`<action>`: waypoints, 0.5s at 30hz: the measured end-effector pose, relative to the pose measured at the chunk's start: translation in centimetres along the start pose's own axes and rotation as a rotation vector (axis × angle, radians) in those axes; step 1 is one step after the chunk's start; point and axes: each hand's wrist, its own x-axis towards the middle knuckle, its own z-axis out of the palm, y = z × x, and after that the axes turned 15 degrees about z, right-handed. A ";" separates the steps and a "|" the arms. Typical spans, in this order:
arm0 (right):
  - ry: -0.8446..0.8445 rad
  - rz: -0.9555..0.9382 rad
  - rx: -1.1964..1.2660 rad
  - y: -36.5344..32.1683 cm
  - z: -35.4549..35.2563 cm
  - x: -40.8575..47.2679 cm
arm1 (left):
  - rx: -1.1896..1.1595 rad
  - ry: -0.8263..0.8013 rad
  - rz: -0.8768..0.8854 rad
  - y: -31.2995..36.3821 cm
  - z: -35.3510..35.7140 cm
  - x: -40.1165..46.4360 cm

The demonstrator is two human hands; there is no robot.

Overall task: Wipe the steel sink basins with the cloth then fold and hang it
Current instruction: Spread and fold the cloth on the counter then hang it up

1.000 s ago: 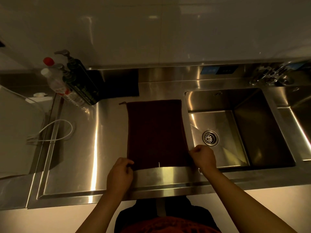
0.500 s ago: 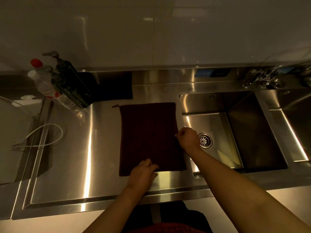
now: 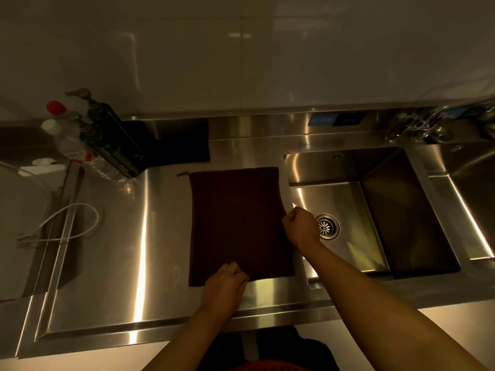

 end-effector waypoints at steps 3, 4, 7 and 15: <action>0.005 0.029 -0.044 0.5 0.4 -0.3 | 0.000 0.002 -0.014 0.2 0.0 -0.2; 0.022 0.022 -0.039 0.5 0.5 -0.4 | -0.003 -0.002 -0.015 0.2 0.0 -0.1; 0.090 -0.222 -0.024 -0.1 0.7 -0.7 | -0.001 -0.025 -0.028 0.3 -0.1 0.1; -0.065 -0.566 -0.499 -0.9 1.1 -0.1 | -0.005 -0.082 -0.039 0.3 -0.3 0.2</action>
